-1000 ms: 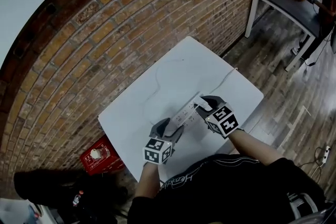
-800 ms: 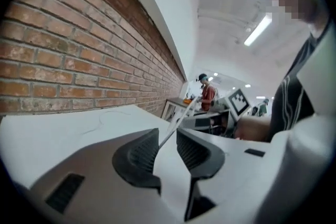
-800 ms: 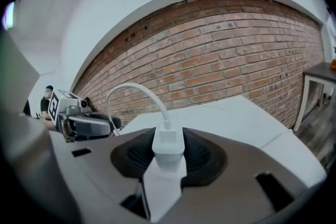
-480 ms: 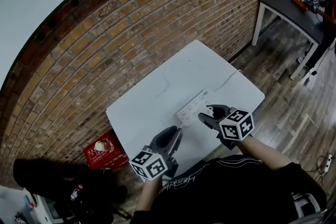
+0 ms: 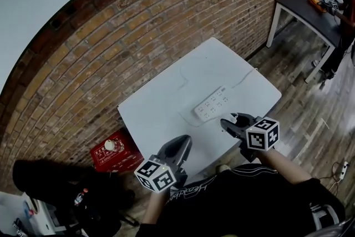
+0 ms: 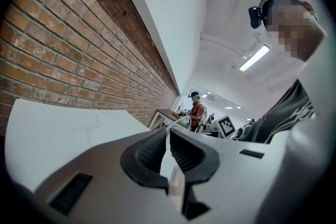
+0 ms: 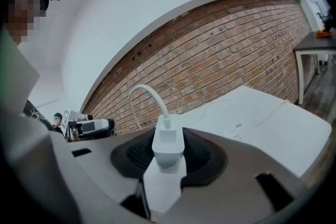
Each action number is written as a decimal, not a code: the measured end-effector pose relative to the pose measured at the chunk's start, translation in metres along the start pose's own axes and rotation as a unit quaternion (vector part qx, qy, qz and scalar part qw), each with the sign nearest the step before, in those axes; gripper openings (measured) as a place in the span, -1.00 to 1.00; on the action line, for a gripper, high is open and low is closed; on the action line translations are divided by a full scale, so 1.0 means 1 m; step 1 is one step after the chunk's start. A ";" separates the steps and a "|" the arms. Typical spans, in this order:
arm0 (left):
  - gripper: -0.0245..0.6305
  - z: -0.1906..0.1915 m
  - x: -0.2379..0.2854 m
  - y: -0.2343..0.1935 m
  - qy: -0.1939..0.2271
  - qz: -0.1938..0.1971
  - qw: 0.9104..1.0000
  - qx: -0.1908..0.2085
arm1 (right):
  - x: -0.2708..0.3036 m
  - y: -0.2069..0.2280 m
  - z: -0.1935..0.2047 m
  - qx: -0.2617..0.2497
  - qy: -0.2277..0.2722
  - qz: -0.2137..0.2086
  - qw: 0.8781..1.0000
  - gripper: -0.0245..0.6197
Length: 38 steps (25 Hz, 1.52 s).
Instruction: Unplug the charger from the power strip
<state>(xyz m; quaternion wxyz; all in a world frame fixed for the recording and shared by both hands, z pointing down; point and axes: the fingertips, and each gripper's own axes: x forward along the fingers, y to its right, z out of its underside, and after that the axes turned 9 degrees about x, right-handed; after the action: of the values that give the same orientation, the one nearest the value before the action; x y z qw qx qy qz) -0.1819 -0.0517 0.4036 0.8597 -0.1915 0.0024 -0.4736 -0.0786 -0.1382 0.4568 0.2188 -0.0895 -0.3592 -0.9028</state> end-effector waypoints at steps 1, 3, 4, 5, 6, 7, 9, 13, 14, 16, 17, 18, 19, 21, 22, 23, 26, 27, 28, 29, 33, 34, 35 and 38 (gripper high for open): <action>-0.86 0.003 -0.006 -0.001 -0.008 -0.003 1.000 0.001 | -0.001 -0.007 0.003 0.006 0.003 0.001 1.000 -0.55; -0.88 0.008 -0.018 -0.003 -0.020 -0.009 1.000 0.003 | -0.004 -0.021 0.007 0.010 0.011 0.001 1.000 -0.56; -0.89 0.009 -0.023 -0.004 -0.024 -0.011 1.000 0.006 | -0.006 -0.029 0.009 0.012 0.016 0.000 1.000 -0.56; -0.89 0.010 -0.028 -0.003 -0.026 -0.011 1.000 0.010 | -0.007 -0.035 0.011 0.015 0.022 -0.002 1.000 -0.56; -0.89 0.010 -0.033 -0.002 -0.026 -0.010 0.999 0.015 | -0.009 -0.042 0.013 0.019 0.029 -0.005 0.999 -0.56; -0.90 0.011 -0.037 -0.001 -0.026 -0.009 0.999 0.020 | -0.010 -0.049 0.015 0.022 0.035 -0.009 0.999 -0.56; -0.90 0.011 -0.047 0.001 -0.023 -0.007 0.999 0.026 | -0.013 -0.062 0.021 0.024 0.045 -0.016 0.999 -0.56; -0.90 0.012 -0.062 0.004 -0.010 -0.006 1.000 0.023 | -0.013 -0.081 0.032 0.023 0.058 -0.022 0.998 -0.56; -0.90 0.013 -0.064 0.006 -0.009 -0.005 1.000 0.023 | -0.013 -0.084 0.035 0.023 0.059 -0.024 0.998 -0.56; -0.90 0.016 -0.067 0.009 -0.010 -0.003 0.999 0.031 | -0.013 -0.089 0.041 0.024 0.061 -0.027 0.997 -0.56; -0.90 0.017 -0.069 0.011 -0.011 -0.003 0.999 0.035 | -0.012 -0.091 0.044 0.025 0.061 -0.028 0.997 -0.56; -0.90 0.018 -0.071 0.012 -0.012 -0.002 0.999 0.039 | -0.011 -0.092 0.047 0.028 0.061 -0.028 0.997 -0.56; -0.90 0.019 -0.073 0.013 -0.013 -0.002 0.999 0.041 | -0.010 -0.094 0.049 0.032 0.060 -0.027 0.997 -0.56; -0.90 0.023 -0.077 0.014 -0.015 0.000 0.999 0.040 | -0.009 -0.095 0.053 0.037 0.059 -0.024 0.997 -0.56; -0.90 0.025 -0.078 0.014 -0.015 0.000 0.999 0.037 | -0.009 -0.096 0.055 0.037 0.058 -0.022 0.997 -0.56; -0.90 0.025 -0.080 0.014 -0.014 0.001 0.999 0.034 | -0.009 -0.097 0.056 0.038 0.058 -0.022 0.997 -0.56; -0.90 0.027 -0.081 0.015 -0.011 0.005 1.000 0.023 | -0.011 -0.099 0.058 0.038 0.059 -0.021 0.997 -0.56; -0.90 0.028 -0.081 0.015 -0.011 0.006 1.000 0.021 | -0.012 -0.099 0.059 0.039 0.058 -0.020 0.997 -0.56; -0.90 0.030 -0.080 0.015 -0.012 0.006 1.000 0.020 | -0.013 -0.098 0.060 0.040 0.057 -0.018 0.997 -0.56; -0.90 0.032 -0.079 0.016 -0.014 0.008 1.000 0.020 | -0.015 -0.096 0.062 0.042 0.057 -0.015 0.997 -0.56; -0.90 0.042 -0.076 0.015 -0.022 0.011 1.000 0.013 | -0.019 -0.089 0.071 0.050 0.053 -0.008 0.997 -0.56; -0.90 0.044 -0.075 0.013 -0.023 0.011 1.000 0.011 | -0.019 -0.087 0.072 0.051 0.052 -0.007 0.997 -0.56; -0.90 0.046 -0.074 0.012 -0.025 0.010 1.000 0.008 | -0.019 -0.085 0.073 0.053 0.050 -0.005 0.997 -0.56; -0.90 0.052 -0.071 0.011 -0.031 0.009 0.999 -0.003 | -0.020 -0.079 0.076 0.057 0.047 0.000 0.997 -0.56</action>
<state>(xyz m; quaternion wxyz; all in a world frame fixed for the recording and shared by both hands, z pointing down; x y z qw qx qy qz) -0.2023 0.0281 0.4358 0.8629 -0.2083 -0.0210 -0.4600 -0.0968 -0.0281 0.4576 0.2398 -0.0343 -0.3995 -0.8842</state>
